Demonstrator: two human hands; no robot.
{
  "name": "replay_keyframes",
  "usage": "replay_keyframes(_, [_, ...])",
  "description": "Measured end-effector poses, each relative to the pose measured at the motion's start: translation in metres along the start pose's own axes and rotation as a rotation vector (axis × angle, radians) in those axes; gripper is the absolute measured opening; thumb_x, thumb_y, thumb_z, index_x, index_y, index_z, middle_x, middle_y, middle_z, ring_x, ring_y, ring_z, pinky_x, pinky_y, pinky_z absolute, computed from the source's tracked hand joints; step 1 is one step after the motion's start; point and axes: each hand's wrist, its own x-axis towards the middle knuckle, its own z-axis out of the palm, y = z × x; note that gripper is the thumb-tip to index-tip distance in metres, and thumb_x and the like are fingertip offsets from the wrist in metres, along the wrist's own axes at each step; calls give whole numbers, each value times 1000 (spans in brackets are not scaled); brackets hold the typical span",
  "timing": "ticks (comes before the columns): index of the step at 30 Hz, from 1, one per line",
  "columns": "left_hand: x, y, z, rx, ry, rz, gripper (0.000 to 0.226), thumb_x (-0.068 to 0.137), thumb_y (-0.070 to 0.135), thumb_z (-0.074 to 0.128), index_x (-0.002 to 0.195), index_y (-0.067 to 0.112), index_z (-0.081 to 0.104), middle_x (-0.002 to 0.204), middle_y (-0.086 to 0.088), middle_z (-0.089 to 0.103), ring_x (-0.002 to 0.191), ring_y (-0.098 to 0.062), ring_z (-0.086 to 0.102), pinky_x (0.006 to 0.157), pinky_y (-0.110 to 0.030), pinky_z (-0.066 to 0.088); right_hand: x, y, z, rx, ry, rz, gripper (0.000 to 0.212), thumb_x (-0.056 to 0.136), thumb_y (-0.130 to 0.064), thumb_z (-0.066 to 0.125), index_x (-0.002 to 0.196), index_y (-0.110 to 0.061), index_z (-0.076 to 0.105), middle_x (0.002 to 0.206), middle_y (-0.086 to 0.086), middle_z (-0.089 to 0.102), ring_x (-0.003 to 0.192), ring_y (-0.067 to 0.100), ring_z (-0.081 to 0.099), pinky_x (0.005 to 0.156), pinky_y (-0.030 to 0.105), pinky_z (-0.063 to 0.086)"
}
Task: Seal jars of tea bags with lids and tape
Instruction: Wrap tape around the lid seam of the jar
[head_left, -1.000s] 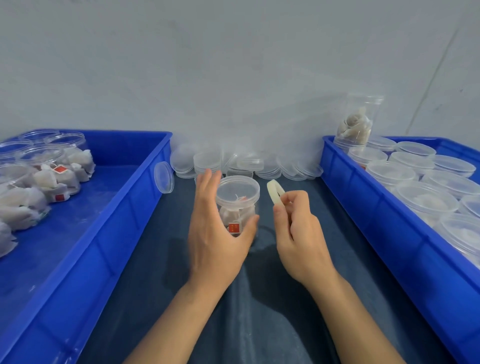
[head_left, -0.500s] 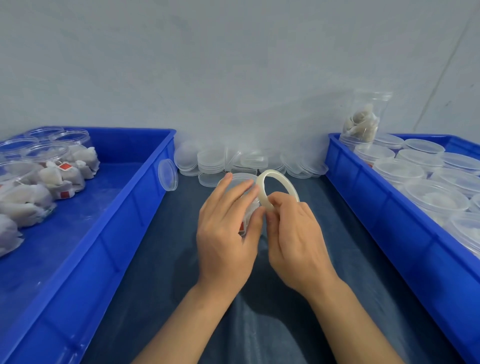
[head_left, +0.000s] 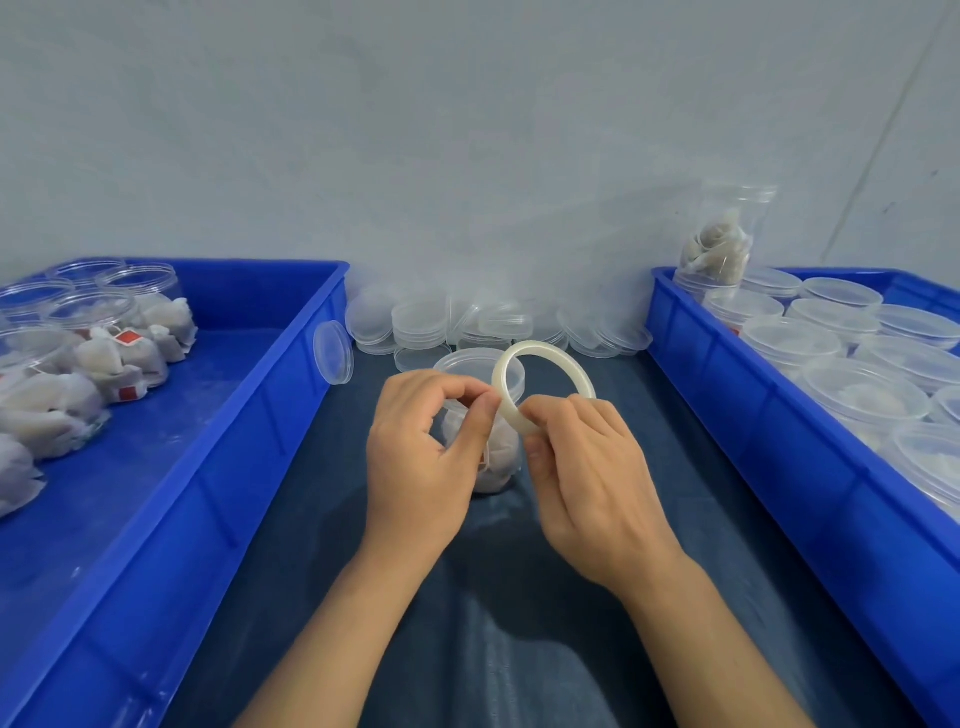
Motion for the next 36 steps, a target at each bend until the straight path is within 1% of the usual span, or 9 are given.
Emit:
replay_keyframes(3, [-1, 0, 1, 29, -15, 12, 9, 98, 27, 71, 92, 21, 71, 95, 22, 65, 104, -11, 60, 90, -14, 42, 0, -1, 1, 5, -2, 4, 19, 101, -16, 46, 113, -10, 60, 87, -2, 57, 77, 23, 50, 82, 37, 44])
replay_keyframes(6, [-4, 1, 3, 58, -28, 39, 8, 101, 23, 67, 93, 18, 68, 97, 25, 61, 103, -10, 58, 90, -16, 41, 0, -1, 1, -14, 15, 32, 20, 101, -16, 46, 113, -9, 61, 87, -1, 59, 77, 24, 52, 81, 37, 43])
replay_keyframes(13, [-8, 0, 7, 109, -33, 138, 9, 102, 15, 63, 96, 10, 68, 98, 13, 62, 99, -16, 56, 88, -40, 49, 2, -2, 3, -105, 68, 120, 17, 103, -17, 44, 110, -11, 59, 86, -3, 59, 75, 24, 51, 78, 38, 43])
replay_keyframes(15, [-9, -1, 7, 96, -22, 131, 9, 103, 14, 61, 98, 10, 67, 100, 13, 60, 100, -17, 57, 88, -40, 50, 2, 0, 2, -104, 90, 156, 14, 103, -16, 45, 108, -12, 57, 85, -3, 59, 74, 23, 50, 77, 39, 43])
replay_keyframes(18, [-8, -2, 5, 54, 12, 83, 13, 103, 22, 60, 104, 11, 66, 104, 16, 60, 106, -18, 59, 93, -39, 49, 0, 3, -2, -81, 85, 147, 10, 103, -15, 47, 109, -13, 55, 87, -1, 60, 76, 23, 48, 78, 39, 41])
replay_keyframes(22, [-9, 2, 3, 89, -22, 111, 33, 96, 40, 70, 117, 16, 68, 111, 16, 64, 112, -18, 58, 97, -39, 49, 0, -1, 0, -61, 35, 110, 13, 100, -11, 51, 110, -10, 60, 87, 1, 61, 76, 26, 52, 79, 41, 43])
replay_keyframes(26, [-9, 1, 4, 180, -10, 187, 27, 92, 37, 81, 108, 15, 76, 105, 11, 70, 105, -22, 59, 85, -50, 51, 1, -4, 2, -45, 14, 94, 15, 99, -9, 52, 111, -9, 62, 88, 1, 62, 77, 27, 56, 80, 42, 45])
replay_keyframes(31, [-8, -2, 3, 219, 43, 234, 12, 97, 26, 77, 95, 15, 78, 95, 7, 72, 98, -24, 60, 79, -50, 50, 1, -3, 2, -49, -13, 76, 14, 102, -10, 52, 111, -10, 62, 89, 1, 62, 78, 26, 56, 80, 43, 46])
replay_keyframes(36, [-10, -2, 4, 212, 73, 233, 9, 97, 18, 75, 92, 12, 79, 91, 6, 73, 92, -25, 62, 76, -51, 51, 2, -2, 3, -98, 26, 72, 16, 99, -13, 58, 114, -11, 63, 86, 0, 65, 76, 27, 60, 75, 42, 48])
